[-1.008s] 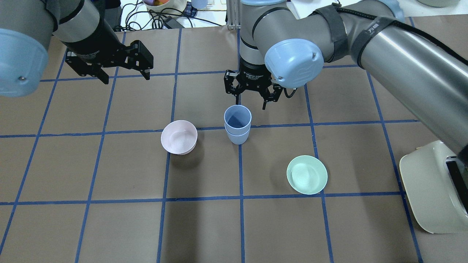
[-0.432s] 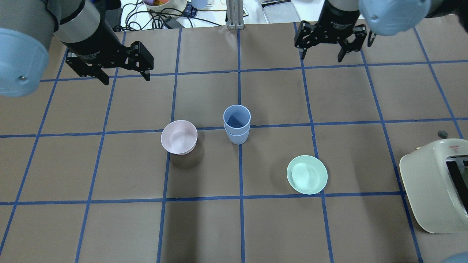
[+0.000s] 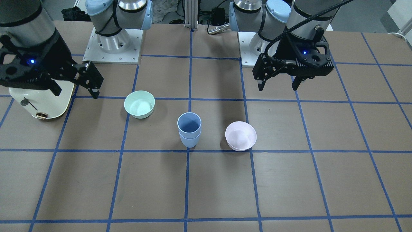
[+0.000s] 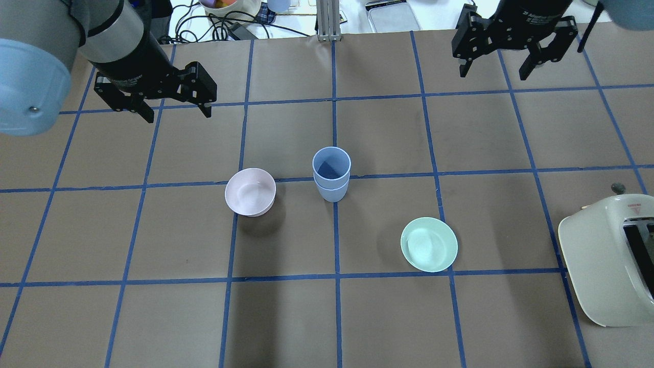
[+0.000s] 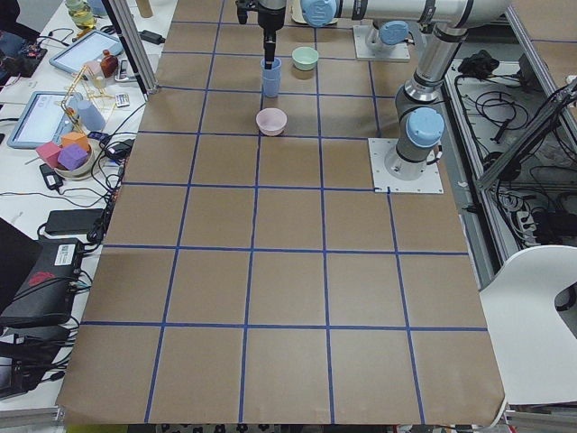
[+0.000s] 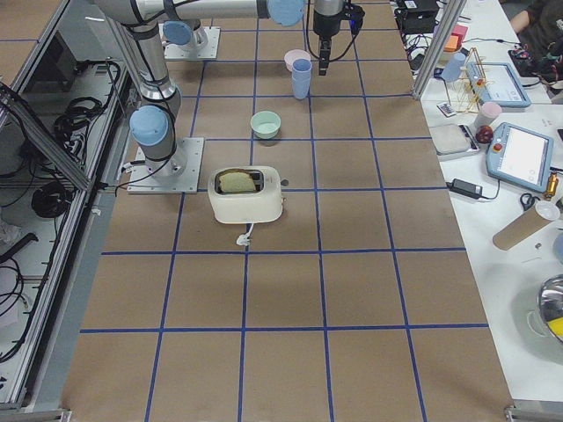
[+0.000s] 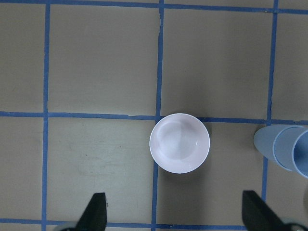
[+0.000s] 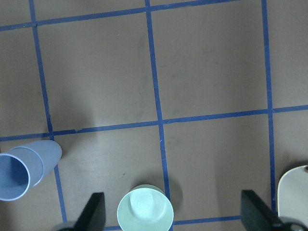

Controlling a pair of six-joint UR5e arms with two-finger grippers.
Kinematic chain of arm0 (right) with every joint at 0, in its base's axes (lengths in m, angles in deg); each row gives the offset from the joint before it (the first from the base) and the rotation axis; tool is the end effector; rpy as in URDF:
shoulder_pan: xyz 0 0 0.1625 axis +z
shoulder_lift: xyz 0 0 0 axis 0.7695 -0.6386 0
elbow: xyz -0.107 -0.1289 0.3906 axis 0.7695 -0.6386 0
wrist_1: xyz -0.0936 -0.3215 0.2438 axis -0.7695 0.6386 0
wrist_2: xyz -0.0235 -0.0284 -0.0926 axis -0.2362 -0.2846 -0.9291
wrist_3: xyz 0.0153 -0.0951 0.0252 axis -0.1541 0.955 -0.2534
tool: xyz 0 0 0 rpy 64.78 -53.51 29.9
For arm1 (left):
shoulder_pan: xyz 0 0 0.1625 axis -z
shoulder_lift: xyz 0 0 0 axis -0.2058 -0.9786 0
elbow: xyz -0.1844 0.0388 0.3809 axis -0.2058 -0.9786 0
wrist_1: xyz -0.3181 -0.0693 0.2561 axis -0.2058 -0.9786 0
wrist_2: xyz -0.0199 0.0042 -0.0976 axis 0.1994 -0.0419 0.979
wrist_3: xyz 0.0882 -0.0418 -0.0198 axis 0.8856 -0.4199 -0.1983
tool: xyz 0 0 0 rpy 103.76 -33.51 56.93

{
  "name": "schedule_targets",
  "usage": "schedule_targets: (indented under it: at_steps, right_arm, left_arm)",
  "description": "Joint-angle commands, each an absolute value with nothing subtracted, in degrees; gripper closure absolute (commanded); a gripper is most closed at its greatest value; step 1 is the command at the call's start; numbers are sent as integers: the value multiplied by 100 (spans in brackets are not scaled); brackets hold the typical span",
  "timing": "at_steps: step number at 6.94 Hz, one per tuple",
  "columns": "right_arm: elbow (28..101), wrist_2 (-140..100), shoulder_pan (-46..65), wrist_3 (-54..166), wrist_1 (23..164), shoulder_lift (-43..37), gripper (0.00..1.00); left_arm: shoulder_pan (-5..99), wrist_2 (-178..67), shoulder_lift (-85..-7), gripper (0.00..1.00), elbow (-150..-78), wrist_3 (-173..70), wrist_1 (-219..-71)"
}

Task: Stack blue cups with both arms

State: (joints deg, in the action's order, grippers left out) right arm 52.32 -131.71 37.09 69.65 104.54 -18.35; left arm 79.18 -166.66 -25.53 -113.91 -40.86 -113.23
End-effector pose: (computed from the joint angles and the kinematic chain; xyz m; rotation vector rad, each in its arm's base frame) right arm 0.1118 -0.5362 0.5210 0.1440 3.1108 -0.0616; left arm -0.1426 -0.4927 0.4965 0.0761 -3.1308 0.1520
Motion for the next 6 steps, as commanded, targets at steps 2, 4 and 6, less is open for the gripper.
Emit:
schedule_targets:
  at_steps: [2, 4, 6]
  right_arm:
    - [5259, -13192, 3732, 7036, 10207, -2031, 0]
    - [5259, -13192, 3705, 7045, 10207, -2023, 0]
    - [5268, -13193, 3731, 7036, 10216, -2023, 0]
  left_arm:
    - [7927, -16660, -2553, 0, -11397, -4087, -11339]
    - [7936, -16669, -2579, 0, -11388, -4087, -11339]
    - [7936, -16678, -2702, 0, -11170, -4166, -11635]
